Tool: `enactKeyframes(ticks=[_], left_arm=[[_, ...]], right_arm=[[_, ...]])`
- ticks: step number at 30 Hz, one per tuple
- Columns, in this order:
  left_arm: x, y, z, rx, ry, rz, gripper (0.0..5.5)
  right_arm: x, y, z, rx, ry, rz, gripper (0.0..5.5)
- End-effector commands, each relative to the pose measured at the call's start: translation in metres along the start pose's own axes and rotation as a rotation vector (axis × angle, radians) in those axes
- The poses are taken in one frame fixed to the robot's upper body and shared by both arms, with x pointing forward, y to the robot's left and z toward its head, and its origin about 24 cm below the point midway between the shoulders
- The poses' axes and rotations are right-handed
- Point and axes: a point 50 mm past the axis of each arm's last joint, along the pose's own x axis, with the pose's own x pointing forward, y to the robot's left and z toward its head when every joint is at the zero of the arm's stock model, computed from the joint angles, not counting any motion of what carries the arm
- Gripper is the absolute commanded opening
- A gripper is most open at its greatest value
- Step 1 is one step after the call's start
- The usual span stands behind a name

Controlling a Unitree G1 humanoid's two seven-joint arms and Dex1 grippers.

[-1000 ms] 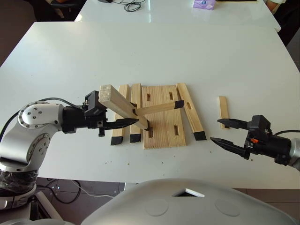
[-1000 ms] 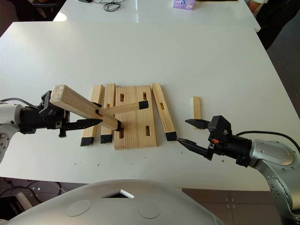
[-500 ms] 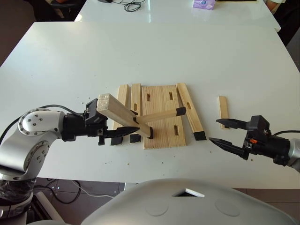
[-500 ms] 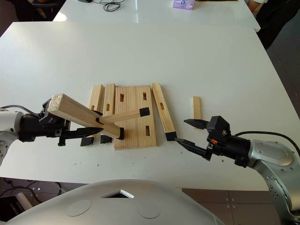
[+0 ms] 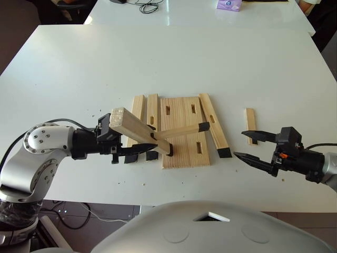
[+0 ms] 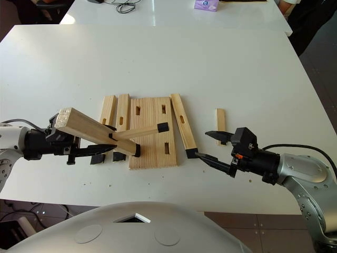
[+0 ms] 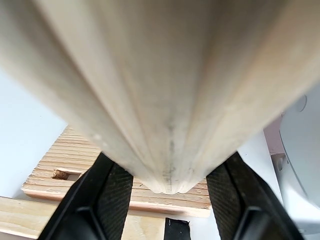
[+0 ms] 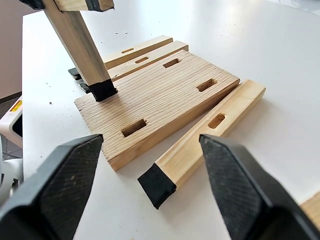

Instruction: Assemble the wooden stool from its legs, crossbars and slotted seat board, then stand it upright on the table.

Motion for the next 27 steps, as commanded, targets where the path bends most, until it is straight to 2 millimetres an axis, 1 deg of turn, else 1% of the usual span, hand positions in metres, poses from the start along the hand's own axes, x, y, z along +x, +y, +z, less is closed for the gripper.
enactKeyframes(ticks=[1, 7, 14, 19, 24, 27], left_arm=[[-0.002, 0.007, -0.001, 0.024, 0.058, 0.022, 2.06], [-0.002, 0.007, -0.005, 0.043, 0.077, 0.017, 2.06], [0.007, -0.002, -0.015, 0.103, 0.115, -0.004, 2.06], [0.007, -0.007, -0.025, 0.116, 0.174, 0.008, 2.06], [0.008, -0.009, -0.029, 0.072, 0.196, 0.005, 2.06], [0.010, -0.004, -0.031, 0.038, 0.218, 0.014, 2.06]], right_arm=[[0.001, 0.001, 0.000, -0.008, 0.006, -0.003, 3.56], [0.002, 0.000, 0.000, -0.013, 0.004, 0.001, 3.56], [0.003, 0.000, 0.001, -0.025, 0.012, 0.016, 3.56], [0.002, -0.001, 0.002, -0.031, 0.023, 0.031, 3.56], [0.002, 0.000, 0.003, -0.035, 0.028, 0.043, 3.56], [0.003, 0.001, 0.003, -0.034, 0.031, 0.050, 3.56]])
